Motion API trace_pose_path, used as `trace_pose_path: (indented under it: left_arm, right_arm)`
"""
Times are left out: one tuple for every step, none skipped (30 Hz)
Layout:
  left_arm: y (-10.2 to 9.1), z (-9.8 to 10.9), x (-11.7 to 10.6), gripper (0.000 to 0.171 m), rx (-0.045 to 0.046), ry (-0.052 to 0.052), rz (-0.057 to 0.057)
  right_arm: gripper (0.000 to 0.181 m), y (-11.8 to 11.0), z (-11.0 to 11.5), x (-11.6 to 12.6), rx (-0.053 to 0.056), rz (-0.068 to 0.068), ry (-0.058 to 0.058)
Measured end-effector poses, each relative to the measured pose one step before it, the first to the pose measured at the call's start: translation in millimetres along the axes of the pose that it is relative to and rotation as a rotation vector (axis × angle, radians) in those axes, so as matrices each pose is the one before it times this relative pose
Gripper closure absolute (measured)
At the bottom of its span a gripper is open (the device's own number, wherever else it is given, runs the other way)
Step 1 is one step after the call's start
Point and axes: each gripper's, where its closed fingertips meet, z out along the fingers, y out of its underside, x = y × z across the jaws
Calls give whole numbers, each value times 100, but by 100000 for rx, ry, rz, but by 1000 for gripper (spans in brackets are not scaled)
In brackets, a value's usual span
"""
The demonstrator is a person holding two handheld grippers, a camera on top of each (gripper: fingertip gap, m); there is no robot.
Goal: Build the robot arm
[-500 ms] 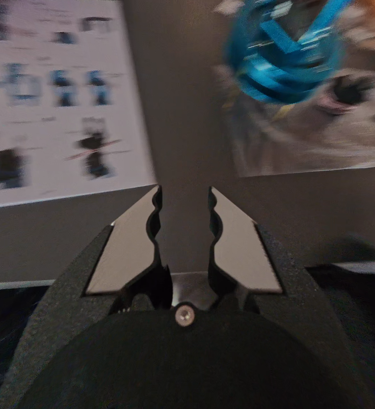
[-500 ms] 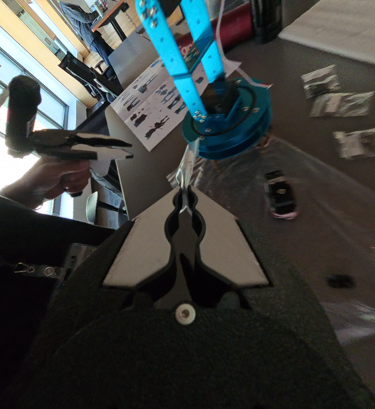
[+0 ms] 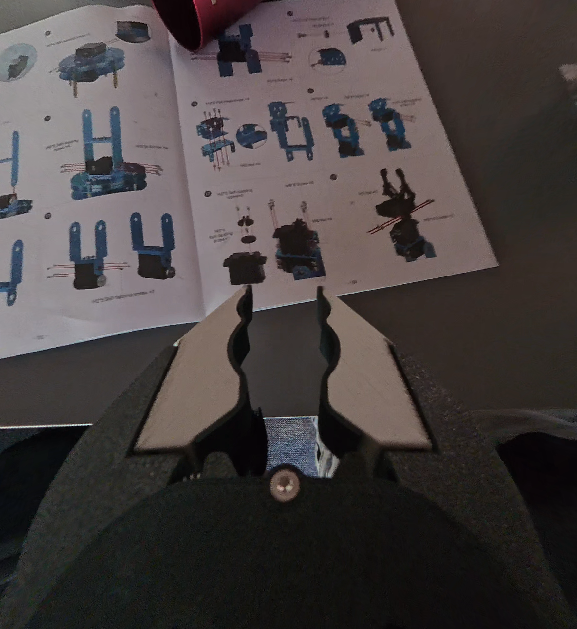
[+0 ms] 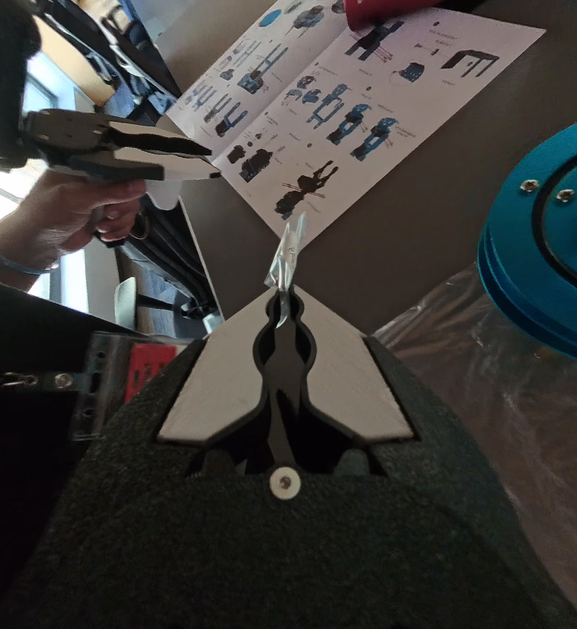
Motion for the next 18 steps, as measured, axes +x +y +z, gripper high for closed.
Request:
trace_pose_path:
  left_arm:
    - [50,89,-140,134,-179,795,742]
    - [-87,33,15,134,345,1261,133]
    - [-140,-5,69,135,416,1176,-213]
    - [-190,-18,103,134,534,910,-214]
    - [-186,-13,164,134,656,780,-84]
    - [-160,39,247,134,442,843,-176]
    - [-107,123,361,135,47,1074,-376]
    - [-105,183,468,135,-81,1350,-449]
    - [-87,227,568,135,-145,1466,-343]
    - [-50,261,630,135,-470,1322,3]
    - [-60,257,631,135,-574,805,513]
    - [-47,234,663,135,-640,445,1062]
    - [-75,180,666,135,-505,115,1065]
    - [-123,136,734,135,-360,467,660]
    - [-136,112,792,135,-321,783,99]
    - [-171,85,789,135,-209,701,-198]
    - [-153,63,778,135,-250,486,-194]
    - [-142,17,765,135,-238,271,-15]
  right_arm:
    - [178,167,-15,671,-1164,318,4200]
    - [178,383,-320,1214,-1808,978,5776]
    - [178,479,-616,1793,-1563,567,8262]
    - [179,691,-773,2344,-2203,-919,11169]
    - [178,963,-678,2377,-3217,-2585,11046]
    - [178,1116,-494,2053,-3506,-2100,8924]
    - [177,1167,-262,1577,-3293,-822,6276]
    - [174,1127,-43,1011,-2704,581,3198]
    - [165,966,62,516,-1731,1741,294]
    - [153,840,60,246,-1086,2466,-1474]
    - [145,700,-59,245,-824,2320,-1929]
    - [139,410,-254,356,639,1768,-1654]
    - [134,189,-361,350,1646,823,-2171]
    - [132,288,-380,435,550,-191,-2178]
    - [131,371,-339,702,-132,-899,-880]
    - [133,249,-243,745,652,-1078,-803]
    - [133,281,-94,383,323,-813,-3426]
    - [134,250,72,18,-447,-110,-5862]
